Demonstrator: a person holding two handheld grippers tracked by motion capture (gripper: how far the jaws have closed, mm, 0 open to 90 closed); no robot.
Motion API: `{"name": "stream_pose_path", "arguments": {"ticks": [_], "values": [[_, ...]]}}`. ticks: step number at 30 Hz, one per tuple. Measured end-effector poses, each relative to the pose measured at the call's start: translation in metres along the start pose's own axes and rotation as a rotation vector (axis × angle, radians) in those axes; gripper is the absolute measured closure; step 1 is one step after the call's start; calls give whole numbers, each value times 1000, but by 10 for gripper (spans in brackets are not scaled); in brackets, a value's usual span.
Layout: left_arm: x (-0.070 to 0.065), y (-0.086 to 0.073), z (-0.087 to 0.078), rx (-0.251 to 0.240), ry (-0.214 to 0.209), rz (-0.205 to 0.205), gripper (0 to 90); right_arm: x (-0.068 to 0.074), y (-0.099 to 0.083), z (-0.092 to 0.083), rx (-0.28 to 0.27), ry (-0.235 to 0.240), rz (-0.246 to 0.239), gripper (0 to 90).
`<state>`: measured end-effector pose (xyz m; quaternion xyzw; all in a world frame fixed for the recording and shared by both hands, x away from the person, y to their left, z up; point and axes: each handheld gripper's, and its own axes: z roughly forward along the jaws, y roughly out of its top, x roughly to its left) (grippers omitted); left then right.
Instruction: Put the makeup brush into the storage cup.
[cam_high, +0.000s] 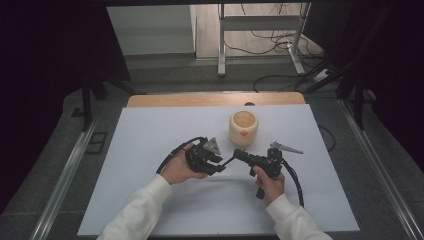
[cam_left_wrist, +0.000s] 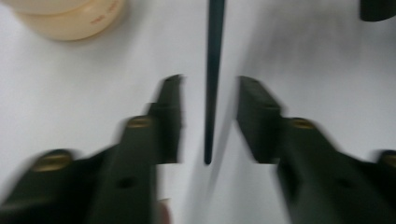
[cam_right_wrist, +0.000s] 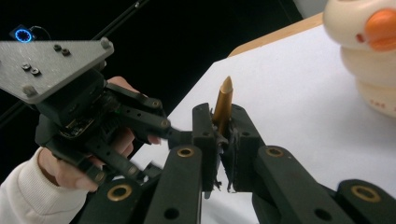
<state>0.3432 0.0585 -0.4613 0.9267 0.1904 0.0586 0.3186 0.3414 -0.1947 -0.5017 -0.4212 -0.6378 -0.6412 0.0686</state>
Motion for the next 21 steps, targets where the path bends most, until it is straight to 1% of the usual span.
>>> {"name": "stream_pose_path", "arguments": {"ticks": [2, 3, 4, 6, 8, 10, 11, 12, 13, 14, 16, 19, 20, 21], "values": [[0, -5, -3, -10, 12, -23, 467, 0, 1, -1, -2, -1, -4, 844], [0, -7, -5, -7, 24, -24, 413, -1, 1, -1, -2, -4, -9, 844], [-1, -10, -7, -11, 44, -28, 369, 0, 1, -1, -2, -5, -11, 844], [-1, -16, -12, -24, 59, -49, 321, 0, 1, -2, -1, -5, -11, 844], [-2, -23, -17, -34, 83, -66, 276, 1, 1, -2, -2, -3, -16, 844], [-4, -31, -22, -48, 94, -89, 254, 1, 1, -2, -2, -2, -18, 844], [-4, -31, -22, -48, 94, -89, 248, 2, 2, -3, -2, -2, -18, 844], [-6, -39, -27, -59, 103, -101, 241, 2, 2, -3, -2, 0, -17, 844], [-6, -39, -27, -59, 103, -101, 237, 2, 2, -3, -1, 3, -14, 844], [-8, -48, -30, -73, 110, -118, 232, 1, 2, -3, -3, 1, -18, 844], [-11, -57, -32, -83, 115, -131, 227, 1, 3, -4, -3, 1, -16, 844], [-12, -68, -34, -85, 132, -146, 219, 1, 3, -5, -5, 2, -16, 844], [-12, -70, -34, -72, 140, -142, 217, 1, 3, -5, -6, 3, -16, 844], [-13, -73, -34, -73, 147, -148, 213, 1, 4, -5, -7, 4, -16, 845]]}}
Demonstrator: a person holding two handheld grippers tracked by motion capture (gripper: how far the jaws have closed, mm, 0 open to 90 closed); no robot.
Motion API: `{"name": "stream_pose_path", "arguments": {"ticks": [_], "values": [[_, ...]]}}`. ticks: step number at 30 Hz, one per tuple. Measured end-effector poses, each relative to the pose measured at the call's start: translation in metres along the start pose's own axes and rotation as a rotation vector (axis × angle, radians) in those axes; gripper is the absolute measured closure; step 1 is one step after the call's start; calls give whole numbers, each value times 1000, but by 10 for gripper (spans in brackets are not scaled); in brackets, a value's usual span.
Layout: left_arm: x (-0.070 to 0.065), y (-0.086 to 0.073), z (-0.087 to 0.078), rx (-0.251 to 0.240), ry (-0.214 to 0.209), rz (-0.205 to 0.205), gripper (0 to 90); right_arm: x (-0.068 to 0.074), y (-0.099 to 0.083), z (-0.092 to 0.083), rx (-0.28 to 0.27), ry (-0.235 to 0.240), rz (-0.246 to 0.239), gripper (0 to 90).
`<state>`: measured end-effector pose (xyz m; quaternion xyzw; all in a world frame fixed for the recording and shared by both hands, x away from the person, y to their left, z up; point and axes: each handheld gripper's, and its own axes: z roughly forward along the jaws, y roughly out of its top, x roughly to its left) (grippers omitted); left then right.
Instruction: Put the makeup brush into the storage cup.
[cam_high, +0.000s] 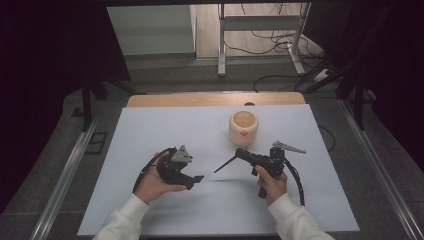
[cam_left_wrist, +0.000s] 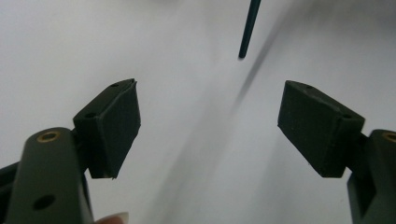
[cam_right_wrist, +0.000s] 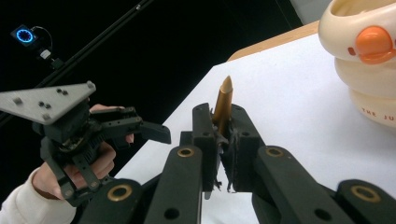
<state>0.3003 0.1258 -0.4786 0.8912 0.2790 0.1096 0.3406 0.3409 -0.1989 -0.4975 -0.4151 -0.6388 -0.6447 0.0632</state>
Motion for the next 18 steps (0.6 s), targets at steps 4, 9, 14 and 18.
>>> {"name": "stream_pose_path", "arguments": {"ticks": [4, 9, 14, 18], "values": [[1, -11, -5, 7, 26, -4, 209, 0, 1, -1, -3, 2, -2, 844], [3, -27, -12, 9, 53, -40, 204, 0, 2, -3, -6, 2, -2, 844], [10, -39, -17, -6, 61, -92, 199, 0, 3, -5, -12, 9, 3, 844], [13, -50, -22, -16, 90, -122, 201, 0, 3, -5, -9, 15, 3, 844]]}}
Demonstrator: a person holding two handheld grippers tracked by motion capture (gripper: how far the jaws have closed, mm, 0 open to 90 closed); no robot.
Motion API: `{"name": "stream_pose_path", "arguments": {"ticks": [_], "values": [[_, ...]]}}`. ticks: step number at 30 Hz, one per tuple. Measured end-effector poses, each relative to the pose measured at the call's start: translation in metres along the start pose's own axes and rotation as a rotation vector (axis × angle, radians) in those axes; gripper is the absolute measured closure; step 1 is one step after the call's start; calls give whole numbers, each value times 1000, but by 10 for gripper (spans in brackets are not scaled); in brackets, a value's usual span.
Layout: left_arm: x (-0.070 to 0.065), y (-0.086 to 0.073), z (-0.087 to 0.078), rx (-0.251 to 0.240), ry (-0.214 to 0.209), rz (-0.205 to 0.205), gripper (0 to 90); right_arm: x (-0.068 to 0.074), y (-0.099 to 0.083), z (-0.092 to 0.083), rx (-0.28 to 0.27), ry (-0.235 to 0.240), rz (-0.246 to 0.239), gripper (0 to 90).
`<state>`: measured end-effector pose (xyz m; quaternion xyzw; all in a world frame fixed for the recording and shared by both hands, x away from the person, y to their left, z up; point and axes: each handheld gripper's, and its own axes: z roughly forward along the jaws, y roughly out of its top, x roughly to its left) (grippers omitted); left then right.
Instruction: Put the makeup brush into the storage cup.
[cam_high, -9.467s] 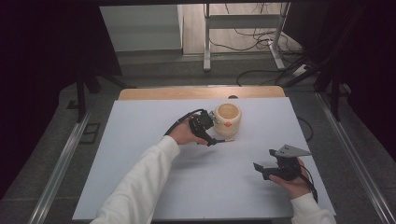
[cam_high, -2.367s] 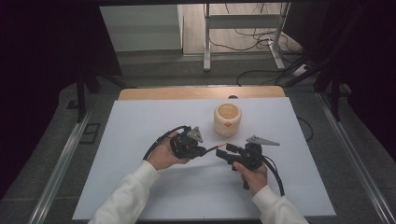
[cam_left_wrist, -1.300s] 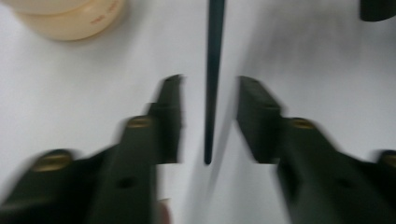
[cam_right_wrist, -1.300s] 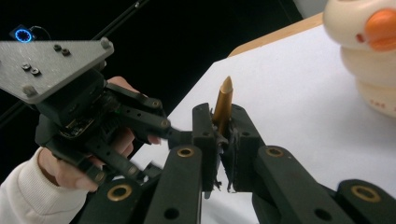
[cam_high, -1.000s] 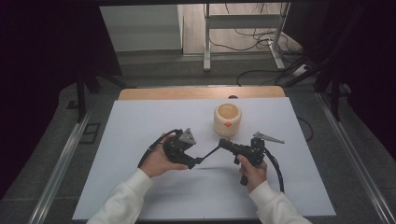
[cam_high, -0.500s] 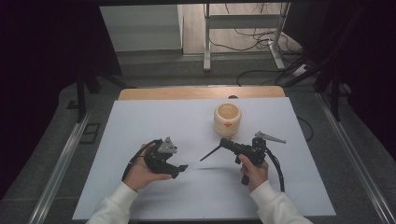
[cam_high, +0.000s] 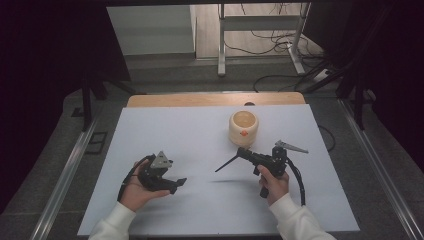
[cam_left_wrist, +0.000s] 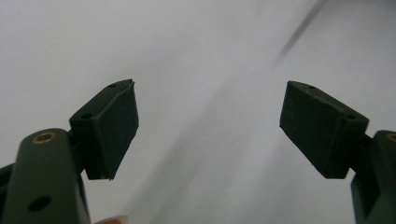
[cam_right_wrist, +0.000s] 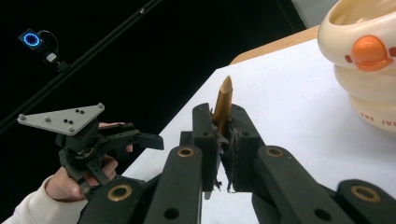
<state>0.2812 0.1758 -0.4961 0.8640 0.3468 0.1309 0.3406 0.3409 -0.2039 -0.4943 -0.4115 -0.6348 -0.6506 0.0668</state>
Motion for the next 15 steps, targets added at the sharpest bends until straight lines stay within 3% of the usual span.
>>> {"name": "stream_pose_path", "arguments": {"ticks": [7, 15], "values": [[5, -26, -9, -17, 27, -61, 199, 0, 2, -3, -10, -1, -6, 844], [8, -45, -14, 2, 54, -81, 190, 0, 4, -5, -17, 1, -9, 844]]}}
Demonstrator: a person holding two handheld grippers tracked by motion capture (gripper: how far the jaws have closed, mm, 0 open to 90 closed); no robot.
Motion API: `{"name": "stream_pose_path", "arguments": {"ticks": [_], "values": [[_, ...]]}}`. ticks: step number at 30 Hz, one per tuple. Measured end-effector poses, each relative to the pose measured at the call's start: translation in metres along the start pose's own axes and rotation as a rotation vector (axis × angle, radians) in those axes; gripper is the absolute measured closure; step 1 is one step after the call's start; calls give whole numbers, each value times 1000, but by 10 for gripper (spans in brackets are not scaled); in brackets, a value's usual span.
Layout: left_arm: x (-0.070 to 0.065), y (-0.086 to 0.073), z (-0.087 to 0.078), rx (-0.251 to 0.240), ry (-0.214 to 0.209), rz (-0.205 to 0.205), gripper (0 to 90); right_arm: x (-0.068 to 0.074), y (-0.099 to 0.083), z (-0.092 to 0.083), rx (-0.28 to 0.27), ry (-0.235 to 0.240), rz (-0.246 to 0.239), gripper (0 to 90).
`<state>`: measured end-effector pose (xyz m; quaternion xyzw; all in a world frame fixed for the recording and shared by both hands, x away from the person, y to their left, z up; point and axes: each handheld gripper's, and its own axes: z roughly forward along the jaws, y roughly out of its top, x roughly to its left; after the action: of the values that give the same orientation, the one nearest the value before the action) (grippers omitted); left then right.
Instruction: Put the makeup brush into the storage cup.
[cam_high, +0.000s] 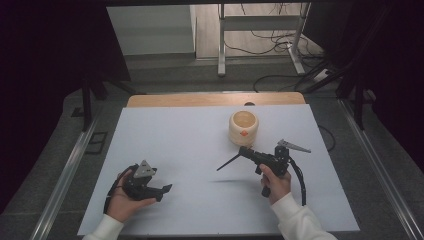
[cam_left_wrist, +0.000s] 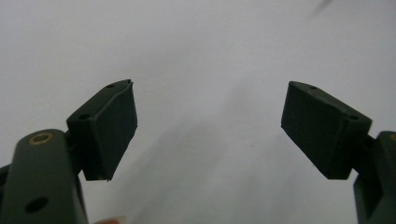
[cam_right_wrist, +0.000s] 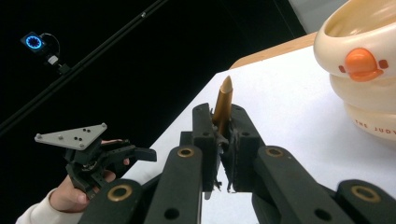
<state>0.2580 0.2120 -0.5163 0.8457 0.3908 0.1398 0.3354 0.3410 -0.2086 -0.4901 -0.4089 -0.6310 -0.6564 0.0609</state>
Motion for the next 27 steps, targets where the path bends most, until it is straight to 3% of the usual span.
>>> {"name": "stream_pose_path", "arguments": {"ticks": [7, 8, 10, 15, 23, 27], "values": [[2, -1, 4, 0, 11, 0, 186, 3, 3, 0, 2, -5, -22, 844], [2, 0, 5, 1, 9, 2, 185, 7, 5, 0, 2, -5, -52, 844], [1, 0, 7, 10, 10, 11, 183, 11, 8, -1, 1, 1, -67, 844], [2, 1, 6, 4, 5, 10, 183, 13, 13, -4, -15, -2, -71, 844], [2, 1, 6, 5, 0, 13, 182, 23, 35, -6, -51, -17, -135, 844], [1, 0, 7, 6, -3, 11, 180, 25, 44, -8, -65, -32, -142, 844]]}}
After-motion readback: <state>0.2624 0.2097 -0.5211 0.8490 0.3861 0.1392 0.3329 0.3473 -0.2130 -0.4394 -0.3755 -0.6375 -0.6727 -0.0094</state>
